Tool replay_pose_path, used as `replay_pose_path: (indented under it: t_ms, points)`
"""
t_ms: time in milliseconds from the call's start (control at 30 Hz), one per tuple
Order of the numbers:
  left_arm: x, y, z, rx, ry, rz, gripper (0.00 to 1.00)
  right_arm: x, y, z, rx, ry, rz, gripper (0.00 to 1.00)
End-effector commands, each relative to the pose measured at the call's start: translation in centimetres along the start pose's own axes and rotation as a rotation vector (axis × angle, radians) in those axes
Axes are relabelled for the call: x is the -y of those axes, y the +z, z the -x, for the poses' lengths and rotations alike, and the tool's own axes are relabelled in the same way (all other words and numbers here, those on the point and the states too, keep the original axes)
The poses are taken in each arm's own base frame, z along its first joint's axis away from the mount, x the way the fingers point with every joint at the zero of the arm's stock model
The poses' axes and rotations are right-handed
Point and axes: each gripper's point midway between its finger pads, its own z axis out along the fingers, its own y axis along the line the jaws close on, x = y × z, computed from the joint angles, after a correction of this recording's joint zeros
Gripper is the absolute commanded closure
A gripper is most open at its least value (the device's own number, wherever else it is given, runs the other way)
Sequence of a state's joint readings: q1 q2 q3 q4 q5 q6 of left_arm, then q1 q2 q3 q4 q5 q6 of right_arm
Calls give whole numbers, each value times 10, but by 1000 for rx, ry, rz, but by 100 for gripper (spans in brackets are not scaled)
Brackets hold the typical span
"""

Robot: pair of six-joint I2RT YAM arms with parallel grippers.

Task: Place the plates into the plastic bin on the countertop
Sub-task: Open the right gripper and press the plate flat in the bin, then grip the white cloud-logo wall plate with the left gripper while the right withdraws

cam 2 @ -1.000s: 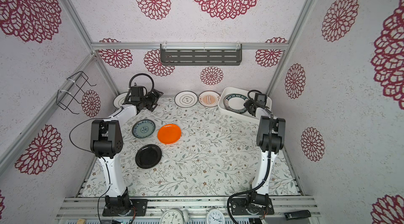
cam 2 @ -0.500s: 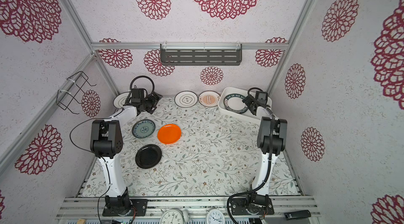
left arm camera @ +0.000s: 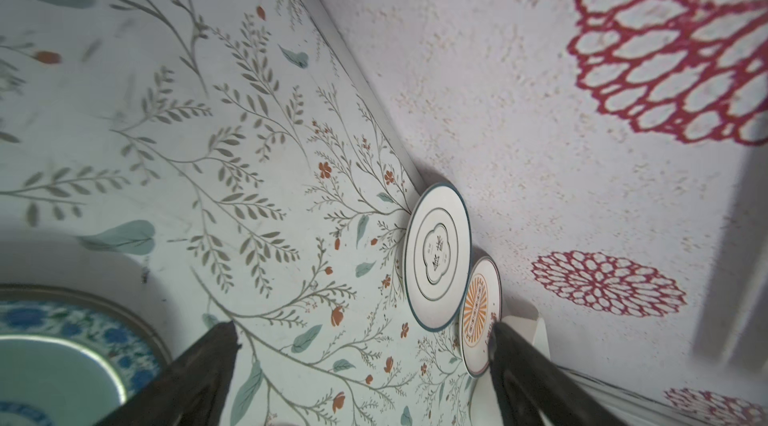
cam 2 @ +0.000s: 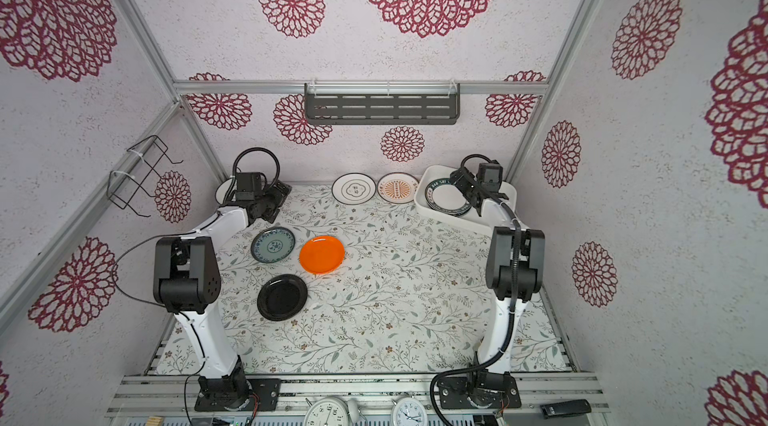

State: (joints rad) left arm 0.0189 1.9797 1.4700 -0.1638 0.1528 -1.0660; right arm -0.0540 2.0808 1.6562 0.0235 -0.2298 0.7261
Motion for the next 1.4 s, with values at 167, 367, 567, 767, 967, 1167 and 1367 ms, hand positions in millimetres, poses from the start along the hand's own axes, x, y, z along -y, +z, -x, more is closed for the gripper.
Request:
replay_pose_path:
  t_ms: [167, 367, 567, 767, 967, 1167, 1367]
  points:
    - [-38, -25, 49, 127, -64, 80, 3, -128, -18, -19, -20, -73, 283, 1]
    - [-68, -32, 84, 202, -115, 89, 2, -199, -11, -79, -149, -71, 490, 1]
    - [-107, -14, 104, 221, -188, 128, 1, -228, -3, -119, -191, 33, 602, 1]
    - [-135, 9, 120, 236, -267, 148, 2, -241, 5, -140, -225, 35, 600, 1]
    - [-148, 32, 130, 234, -319, 125, 5, -242, 15, -147, -242, 47, 574, 1]
    - [-159, 51, 136, 235, -340, 126, 11, -238, 23, -142, -224, 51, 536, 1]
    - [-177, 76, 134, 232, -452, 96, 21, -233, 30, -132, -205, 97, 497, 1]
